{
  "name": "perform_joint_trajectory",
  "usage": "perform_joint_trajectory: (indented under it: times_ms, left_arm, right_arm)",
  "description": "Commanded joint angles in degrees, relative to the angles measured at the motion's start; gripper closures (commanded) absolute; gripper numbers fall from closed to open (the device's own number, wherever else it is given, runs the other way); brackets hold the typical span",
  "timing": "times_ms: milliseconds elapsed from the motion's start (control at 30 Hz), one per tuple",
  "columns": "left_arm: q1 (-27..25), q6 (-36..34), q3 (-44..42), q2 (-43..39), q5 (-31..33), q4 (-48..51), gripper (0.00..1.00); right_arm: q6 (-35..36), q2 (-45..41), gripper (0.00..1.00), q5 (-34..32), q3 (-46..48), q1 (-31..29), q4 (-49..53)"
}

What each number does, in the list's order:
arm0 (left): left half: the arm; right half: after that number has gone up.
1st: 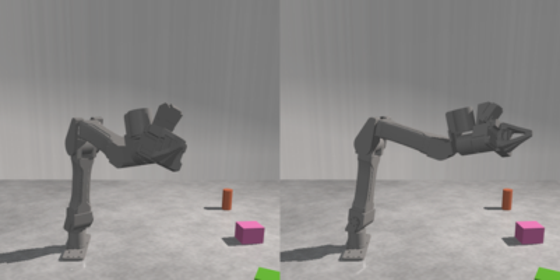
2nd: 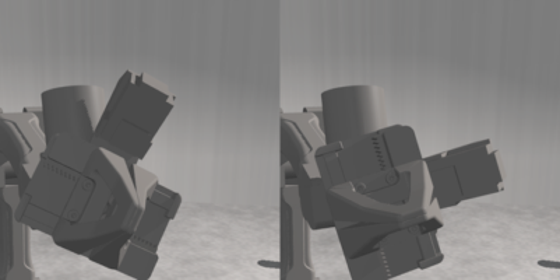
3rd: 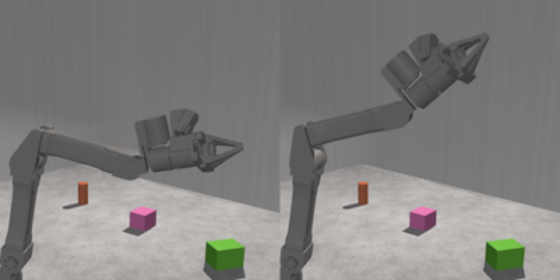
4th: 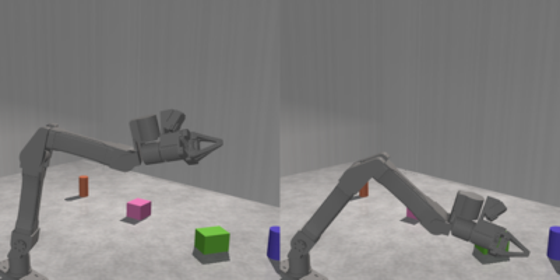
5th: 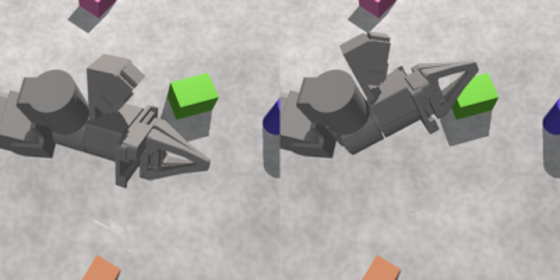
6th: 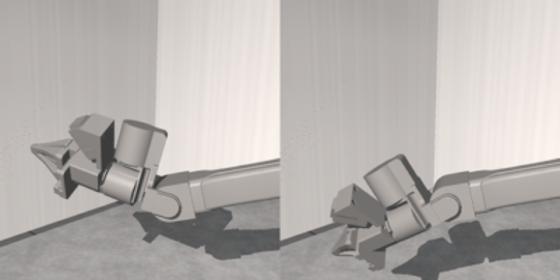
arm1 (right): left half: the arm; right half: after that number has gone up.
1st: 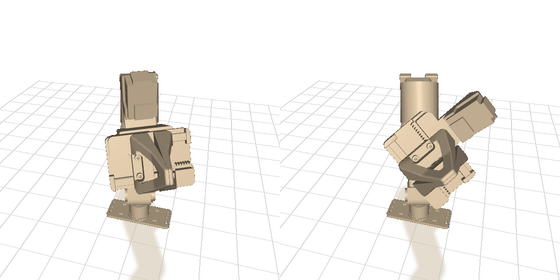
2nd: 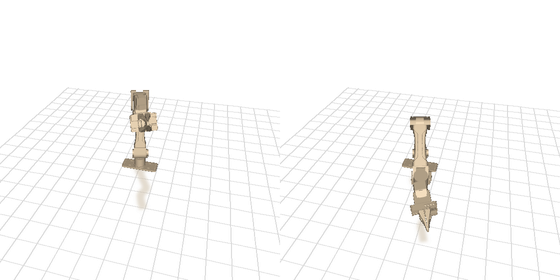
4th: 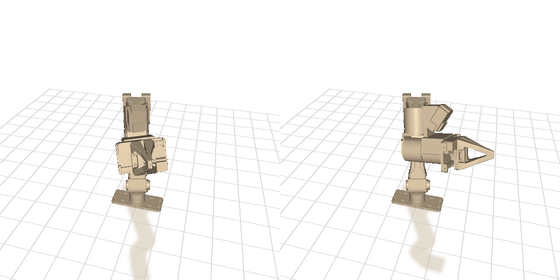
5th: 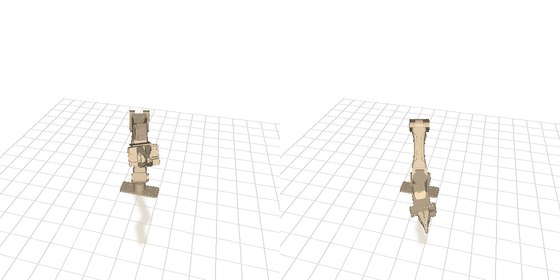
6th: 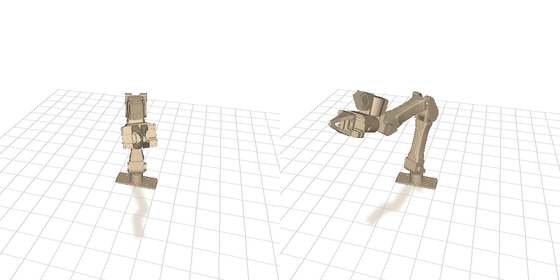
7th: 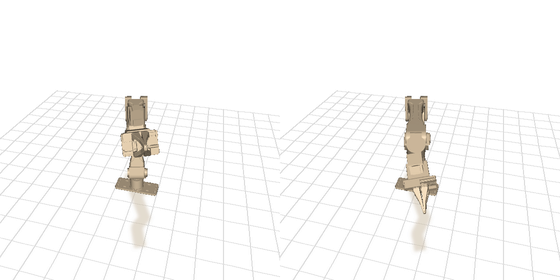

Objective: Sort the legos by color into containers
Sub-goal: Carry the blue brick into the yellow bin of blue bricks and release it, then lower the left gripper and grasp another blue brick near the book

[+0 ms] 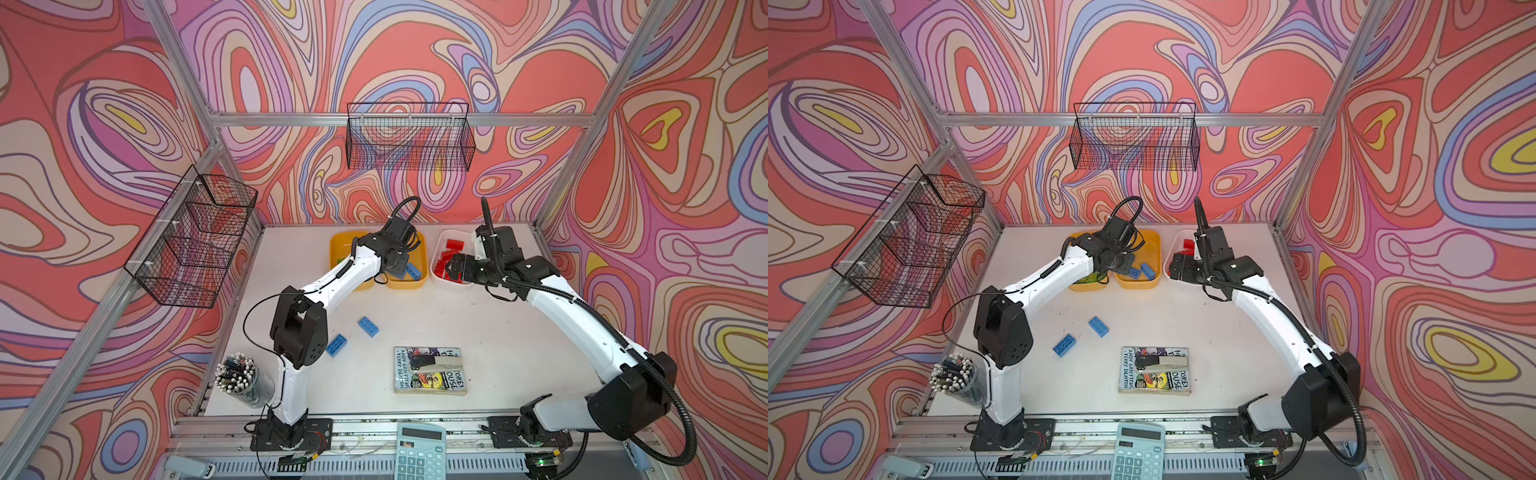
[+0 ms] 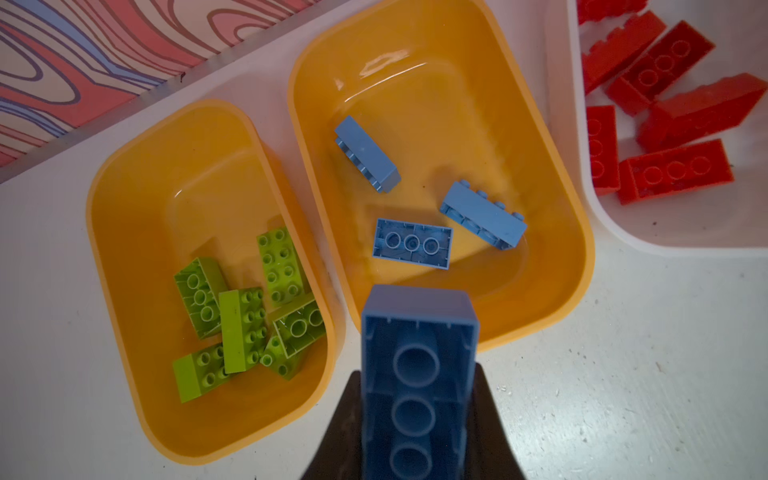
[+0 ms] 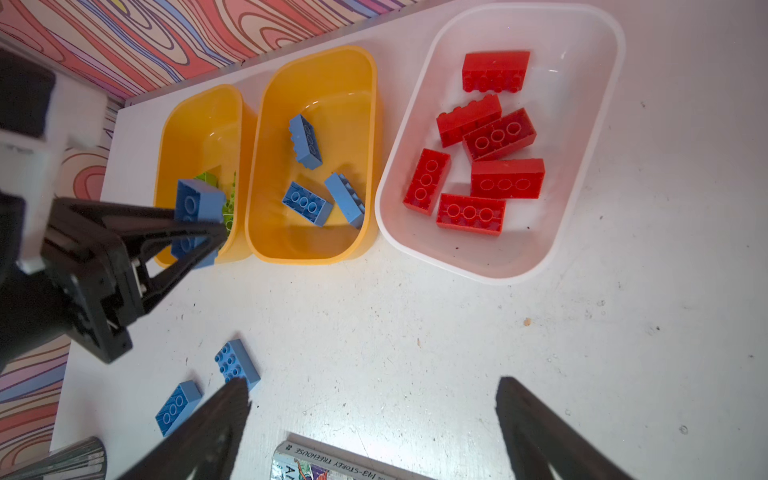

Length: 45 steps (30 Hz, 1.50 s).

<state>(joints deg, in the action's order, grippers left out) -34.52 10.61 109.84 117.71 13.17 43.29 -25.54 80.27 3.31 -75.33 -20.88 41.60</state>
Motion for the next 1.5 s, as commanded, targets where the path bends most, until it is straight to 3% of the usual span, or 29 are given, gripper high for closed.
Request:
perform_joint_trajectory:
  times_ms: [0, 133, 200, 233, 267, 300, 333, 400, 567, 667, 1000, 1100, 1467]
  left_arm:
    - [1.2, 2.49, 9.67, 7.72, 0.87, 7.56, 0.79]
    - [2.9, 4.47, 21.0, 15.26, -1.01, 11.57, 0.78]
    - [3.45, 5.06, 24.02, 17.35, -2.1, 11.32, 0.72]
    - [3.73, 5.34, 25.04, 18.08, -2.69, 11.01, 0.65]
    - [3.89, 5.74, 25.88, 18.64, -3.3, 10.78, 0.52]
    - [4.07, 6.25, 26.65, 19.09, -3.91, 10.61, 0.33]
    - [4.24, 6.8, 27.16, 19.3, -4.54, 10.48, 0.22]
    - [4.38, 7.76, 27.25, 18.93, -5.09, 9.85, 0.15]
    - [4.38, 12.22, 24.37, 15.01, -3.23, 10.82, 0.15]
    - [4.38, 17.82, 17.08, 9.72, -1.32, 11.99, 0.17]
    - [4.05, 41.76, -27.65, -18.02, -0.77, 4.88, 0.25]
    - [3.44, 46.98, -37.07, -23.66, -1.7, 2.5, 0.26]
    - [-0.93, 58.39, -47.56, -25.75, -3.64, -2.85, 0.25]
  right_arm:
    - [0.35, -2.16, 0.02, -1.65, -0.78, 0.57, 0.37]
    - [0.14, -3.57, 0.02, -2.43, -0.02, 0.98, 0.51]
    - [0.14, -3.85, 0.02, -2.74, -0.03, 1.24, 0.75]
    - [0.3, -3.9, 0.02, -2.87, -0.15, 1.36, 1.05]
    - [0.27, -3.93, 0.02, -2.89, -0.25, 1.5, 1.26]
    - [0.36, -3.87, 0.02, -3.01, -0.4, 1.54, 1.34]
    - [0.32, -3.78, 0.02, -2.99, -0.58, 1.55, 1.44]
    - [0.6, -3.45, 0.02, -3.0, -1.1, 1.64, 1.72]
    - [1.82, -2.24, 0.02, -3.04, -2.67, 1.64, 2.62]
    - [2.68, -1.25, 0.02, -2.72, -3.35, 1.66, 2.96]
    - [3.88, -1.13, 0.02, 3.65, -1.7, 1.63, 2.52]
    - [5.09, -1.91, 0.02, 5.03, -0.59, 1.63, 3.28]
    - [6.91, -6.08, 0.02, 7.68, 2.17, 1.64, 5.49]
